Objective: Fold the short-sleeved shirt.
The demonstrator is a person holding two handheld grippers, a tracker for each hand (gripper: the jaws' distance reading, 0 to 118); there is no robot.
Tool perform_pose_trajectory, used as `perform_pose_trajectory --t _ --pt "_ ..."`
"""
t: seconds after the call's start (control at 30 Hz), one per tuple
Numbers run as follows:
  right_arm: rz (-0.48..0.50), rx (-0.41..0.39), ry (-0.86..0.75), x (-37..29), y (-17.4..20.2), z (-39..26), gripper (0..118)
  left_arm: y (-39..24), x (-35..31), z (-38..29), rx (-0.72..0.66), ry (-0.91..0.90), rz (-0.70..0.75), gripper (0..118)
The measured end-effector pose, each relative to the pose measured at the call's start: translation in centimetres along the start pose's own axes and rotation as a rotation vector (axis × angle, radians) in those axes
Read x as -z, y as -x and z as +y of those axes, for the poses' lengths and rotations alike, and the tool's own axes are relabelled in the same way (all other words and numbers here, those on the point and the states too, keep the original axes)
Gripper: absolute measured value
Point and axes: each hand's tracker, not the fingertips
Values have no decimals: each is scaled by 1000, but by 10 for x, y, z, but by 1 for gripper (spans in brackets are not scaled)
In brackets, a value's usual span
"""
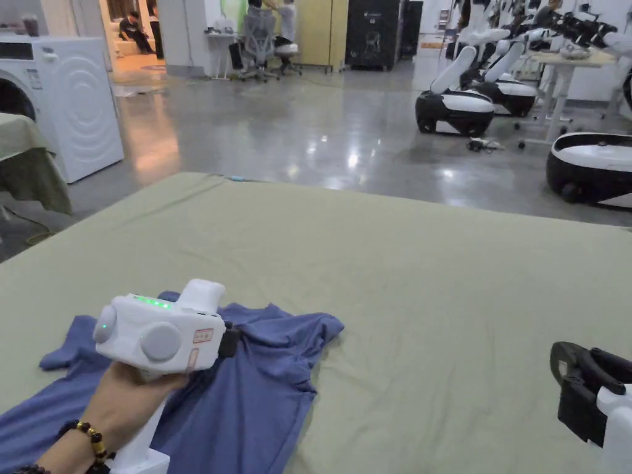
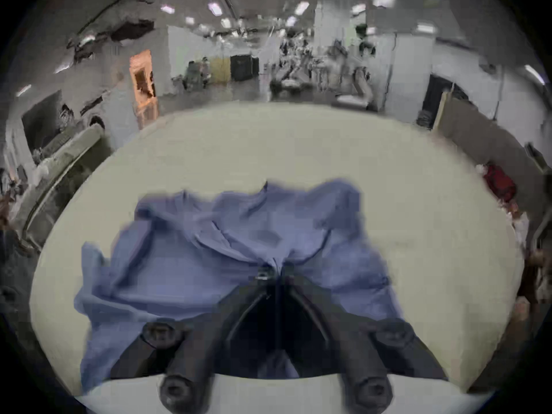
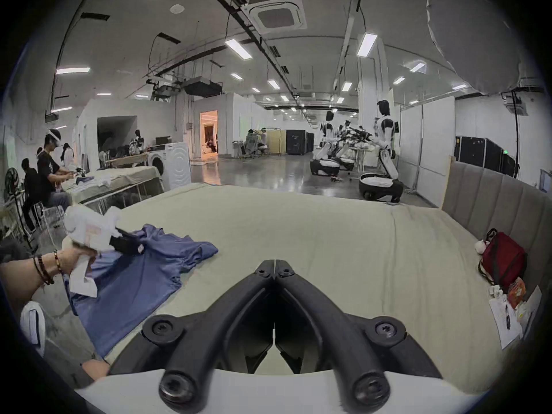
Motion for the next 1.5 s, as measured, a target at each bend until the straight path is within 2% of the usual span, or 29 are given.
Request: perform_pose_trajectory --t 0.1,0.3,0.53,0.67,0.83,0.9,0.97,1.0,1.03,1.1,1.13,1.17,1.2,1.3,1.4,1.43,1.5 --pt "-3 10 -5 -11 -8 0 2 -43 -16 32 128 -39 -54 0" --pt "-61 47 -28 -45 -38 -4 2 -147 -11 117 212 -179 -271 0" --pt "-248 124 -61 -98 -99 -14 2 -360 14 192 405 -218 -624 0" --pt "-324 176 -56 -116 -134 -25 2 -465 52 182 530 -134 -710 0" --pt "-379 248 -35 -120 -166 -42 2 -537 121 115 553 32 -719 0" --pt "-393 258 -19 -118 -175 -47 2 -548 138 88 538 93 -736 0" --pt "-402 265 -12 -116 -180 -51 2 -552 145 73 596 110 -722 0" --pt "-407 270 -8 -115 -181 -51 2 -552 146 71 617 109 -706 4" --pt "-406 275 -8 -114 -183 -52 2 -547 143 72 604 103 -714 15" --pt "-401 281 -11 -114 -181 -53 2 -538 134 83 543 107 -779 104" --pt "-399 281 -12 -114 -180 -53 2 -531 125 91 516 73 -769 118" --pt "-397 279 -13 -114 -178 -52 2 -523 113 98 508 41 -755 115" --pt "-392 277 -14 -113 -176 -51 2 -507 93 111 483 -124 -812 115" --pt "-368 265 -21 -116 -165 -48 2 -460 37 118 332 -167 -723 115" --pt "-325 252 -31 -121 -150 -45 2 -398 -21 92 218 -256 -658 113" --pt "-311 249 -33 -122 -144 -44 2 -377 -35 72 180 -286 -609 110" --pt "-275 238 -37 -124 -133 -45 2 -340 -60 38 126 -299 -534 96"
